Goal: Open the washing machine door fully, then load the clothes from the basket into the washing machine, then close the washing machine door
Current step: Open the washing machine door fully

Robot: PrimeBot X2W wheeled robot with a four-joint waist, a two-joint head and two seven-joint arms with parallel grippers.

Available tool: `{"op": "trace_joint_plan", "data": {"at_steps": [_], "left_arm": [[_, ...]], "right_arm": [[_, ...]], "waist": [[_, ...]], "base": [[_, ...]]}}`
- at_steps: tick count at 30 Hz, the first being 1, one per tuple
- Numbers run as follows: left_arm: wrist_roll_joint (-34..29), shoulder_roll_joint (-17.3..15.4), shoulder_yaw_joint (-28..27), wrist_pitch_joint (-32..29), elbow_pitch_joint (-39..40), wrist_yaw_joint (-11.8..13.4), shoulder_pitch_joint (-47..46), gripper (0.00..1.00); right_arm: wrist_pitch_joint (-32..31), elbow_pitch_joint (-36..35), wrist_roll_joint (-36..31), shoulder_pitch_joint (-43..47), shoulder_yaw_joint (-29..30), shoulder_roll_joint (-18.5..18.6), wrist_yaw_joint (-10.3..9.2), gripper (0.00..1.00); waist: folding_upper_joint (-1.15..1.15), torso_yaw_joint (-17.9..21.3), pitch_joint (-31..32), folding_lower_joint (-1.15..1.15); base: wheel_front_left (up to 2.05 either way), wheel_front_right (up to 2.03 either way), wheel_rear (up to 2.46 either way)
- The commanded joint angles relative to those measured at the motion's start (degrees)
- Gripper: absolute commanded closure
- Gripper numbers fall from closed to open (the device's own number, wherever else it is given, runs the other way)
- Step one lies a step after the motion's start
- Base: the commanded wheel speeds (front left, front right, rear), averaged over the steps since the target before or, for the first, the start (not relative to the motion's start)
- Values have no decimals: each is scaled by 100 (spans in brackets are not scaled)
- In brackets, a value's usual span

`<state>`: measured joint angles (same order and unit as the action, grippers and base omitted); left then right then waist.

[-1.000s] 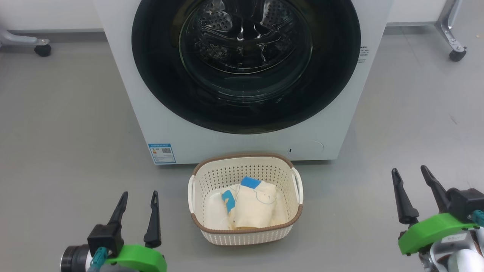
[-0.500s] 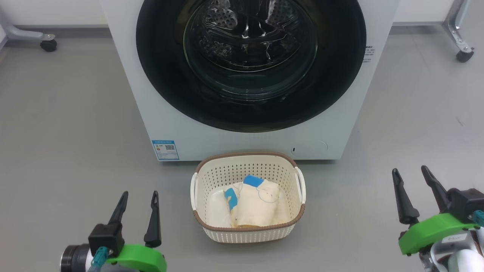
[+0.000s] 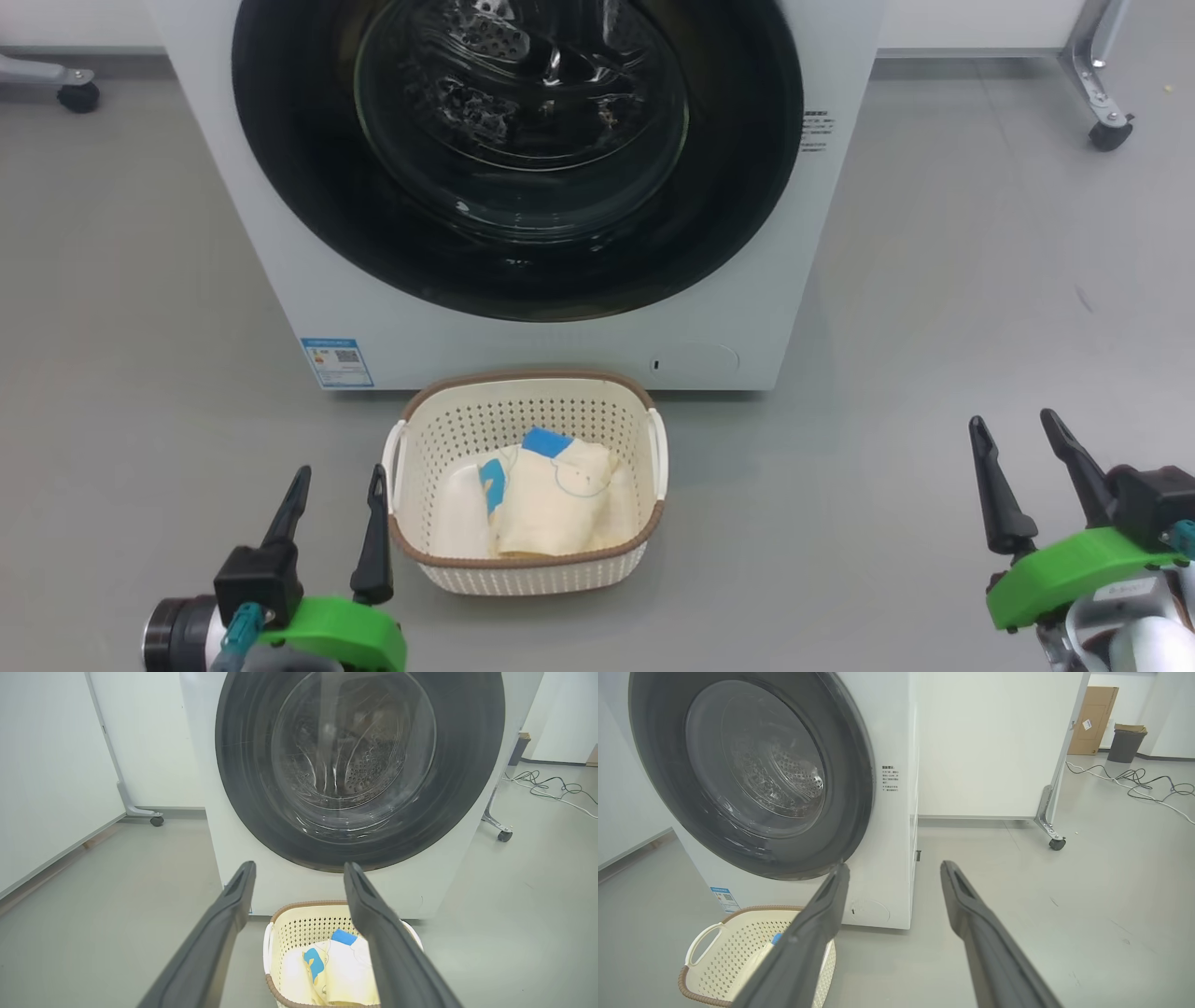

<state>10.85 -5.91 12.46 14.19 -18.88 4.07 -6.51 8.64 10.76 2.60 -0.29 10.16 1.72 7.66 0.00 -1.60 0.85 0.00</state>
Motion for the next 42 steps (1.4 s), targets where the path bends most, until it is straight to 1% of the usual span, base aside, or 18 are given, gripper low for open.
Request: {"op": "trace_joint_plan", "data": {"at_steps": [1, 5, 10, 17, 42], "left_arm": [[43, -74, -188, 81, 162, 10, -307, 0], [45, -83, -184, 81, 166, 5, -312, 0], [77, -75, -191, 81, 280, -80, -314, 0], [28, -82, -176, 81, 298, -90, -285, 0], [0, -77, -164, 81, 269, -76, -267, 0]], "right_arm": [[50, -179, 11, -202, -98, 116, -17, 0], [61, -171, 13, -206, -85, 116, -17, 0], [72, -168, 19, -216, -76, 116, -17, 0], [85, -149, 12, -232, -62, 116, -17, 0], [104, -133, 13, -238, -35, 116, -17, 0]], "waist": [[0, 4, -4, 0], [0, 14, -10, 0], [0, 16, -29, 0], [0, 30, -37, 0], [0, 87, -62, 0]], "base": [[123, 123, -246], [123, 123, -246], [109, 109, -218], [62, 62, -124], [3, 3, -6]]}}
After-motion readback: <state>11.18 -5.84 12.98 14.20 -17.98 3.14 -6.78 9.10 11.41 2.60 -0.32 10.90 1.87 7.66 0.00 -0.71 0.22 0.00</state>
